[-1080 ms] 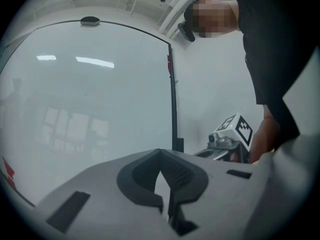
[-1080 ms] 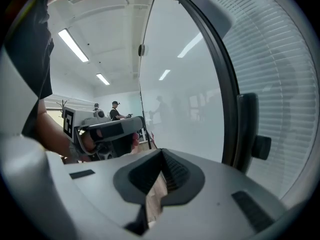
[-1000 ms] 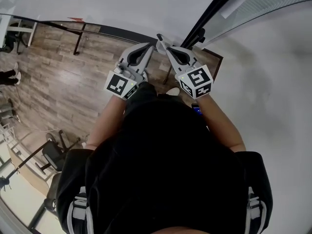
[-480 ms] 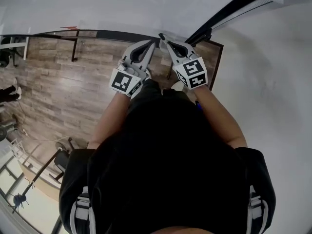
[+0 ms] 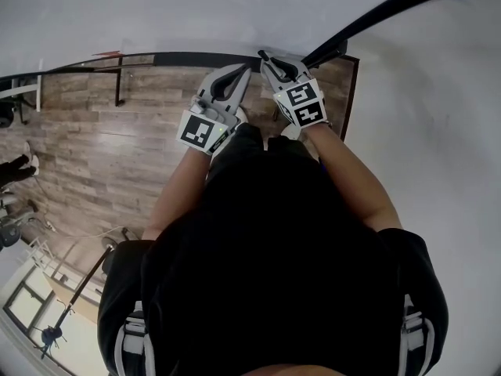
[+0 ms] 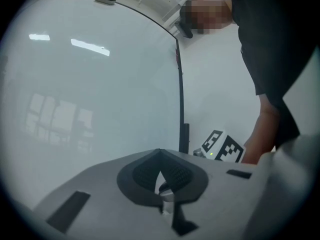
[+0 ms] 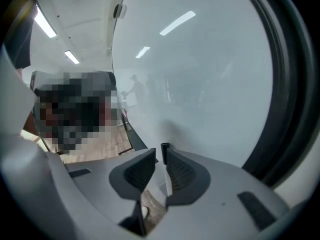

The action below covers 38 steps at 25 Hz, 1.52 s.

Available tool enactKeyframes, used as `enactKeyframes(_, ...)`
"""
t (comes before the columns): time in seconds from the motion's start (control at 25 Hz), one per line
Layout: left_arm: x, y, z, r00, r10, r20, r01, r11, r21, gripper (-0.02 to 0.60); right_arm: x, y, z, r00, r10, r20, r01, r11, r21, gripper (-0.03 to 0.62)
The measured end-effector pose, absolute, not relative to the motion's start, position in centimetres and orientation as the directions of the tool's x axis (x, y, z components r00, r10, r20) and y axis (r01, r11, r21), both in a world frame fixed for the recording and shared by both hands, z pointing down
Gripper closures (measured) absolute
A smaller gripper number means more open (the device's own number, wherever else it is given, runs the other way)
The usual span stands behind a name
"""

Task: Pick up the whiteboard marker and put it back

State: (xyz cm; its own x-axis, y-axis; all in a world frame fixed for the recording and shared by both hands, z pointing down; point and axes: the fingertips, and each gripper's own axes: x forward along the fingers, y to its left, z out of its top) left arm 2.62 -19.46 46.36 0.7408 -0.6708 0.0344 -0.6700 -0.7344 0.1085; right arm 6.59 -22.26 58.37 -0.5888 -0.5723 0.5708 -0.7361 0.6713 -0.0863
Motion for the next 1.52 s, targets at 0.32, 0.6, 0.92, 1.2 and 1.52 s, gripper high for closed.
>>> enactKeyframes(0.32,1.8,-19.2,46.5,0.749,-0.661,0.043,-0.661,-0.741,0.118,0.578,5.8,-23.0,59.6,-0.559,-0.564,0.608,-0.729,0.684,-0.036,0.510)
enactKeyframes(0.6,1.1,-19.3,46.9,0.751,-0.659,0.053,-0.659,-0.741,0.125,0.578,5.3,-23.5,60.8,-0.536,-0.557,0.635,-0.727,0.686,-0.012,0.505)
enactKeyframes(0.92,1.3,-19.5,46.8,0.754,-0.655,0.052,-0.655,-0.744,0.132,0.578,4.8,-23.6,61.3,-0.519,-0.547,0.657,-0.697,0.715,0.045,0.507)
enactKeyframes(1.2,1.1,-20.2,46.6,0.743,-0.666,0.058,-0.667,-0.733,0.131,0.578,5.0,-23.5,61.1,-0.519,-0.547,0.657,-0.690,0.722,0.056,0.530)
enactKeyframes(1.52,1.0,-20.5,46.4,0.740,-0.670,0.065,-0.673,-0.733,0.098,0.578,4.8,-23.3,59.9,-0.573,-0.549,0.609,-0.679,0.734,0.023,0.531)
